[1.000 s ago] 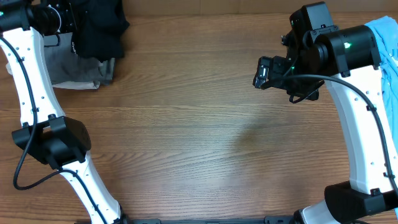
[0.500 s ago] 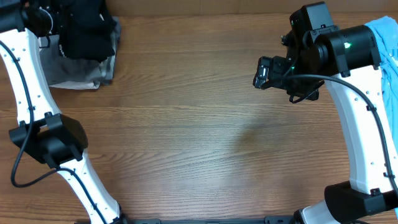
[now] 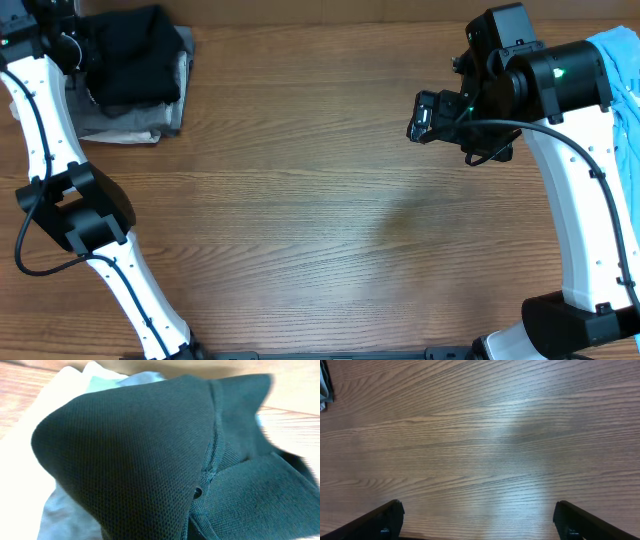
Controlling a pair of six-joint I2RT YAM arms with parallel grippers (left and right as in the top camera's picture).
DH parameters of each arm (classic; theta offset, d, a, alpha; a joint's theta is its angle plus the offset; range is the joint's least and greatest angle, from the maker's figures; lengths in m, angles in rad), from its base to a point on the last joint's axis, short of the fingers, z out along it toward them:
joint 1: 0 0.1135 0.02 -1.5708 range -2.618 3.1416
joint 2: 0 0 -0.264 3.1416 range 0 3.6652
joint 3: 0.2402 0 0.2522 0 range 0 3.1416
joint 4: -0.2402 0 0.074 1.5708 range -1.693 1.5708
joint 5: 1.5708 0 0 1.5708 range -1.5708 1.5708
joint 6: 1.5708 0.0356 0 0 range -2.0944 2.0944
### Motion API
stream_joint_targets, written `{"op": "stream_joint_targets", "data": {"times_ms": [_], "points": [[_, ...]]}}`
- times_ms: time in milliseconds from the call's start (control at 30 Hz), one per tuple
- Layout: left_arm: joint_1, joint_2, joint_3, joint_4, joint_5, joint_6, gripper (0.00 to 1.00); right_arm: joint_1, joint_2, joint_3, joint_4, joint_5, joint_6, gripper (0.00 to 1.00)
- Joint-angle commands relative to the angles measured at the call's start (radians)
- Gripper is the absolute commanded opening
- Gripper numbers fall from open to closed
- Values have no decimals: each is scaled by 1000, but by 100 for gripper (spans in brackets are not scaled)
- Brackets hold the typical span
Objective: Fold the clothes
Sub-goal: 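Release the bundle on the stack and hold the left gripper above it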
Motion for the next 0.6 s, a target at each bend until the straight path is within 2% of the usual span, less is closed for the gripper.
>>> {"op": "stream_joint_targets", "data": {"times_ms": [0,33,67,100,233,333,467,567], "points": [[24,18,32,24,-112,22,6,4,-20,27,1,9,8,100],[35,18,32,38,-112,21,7,4,-20,27,1,9,8,100],[42,18,32,49,-111,21,14,4,-20,27,1,9,8,100],[47,18,32,53,-110,21,29,4,-20,26,1,9,8,100],[66,18,26,41,-112,21,39,4,-20,26,1,9,16,100],[75,18,24,32,-113,21,51,4,-20,26,1,9,19,100],[84,18,24,21,-114,-5,56,4,-20,26,1,9,19,100],[85,17,24,19,-113,-71,54,4,-20,26,1,9,19,100]]}}
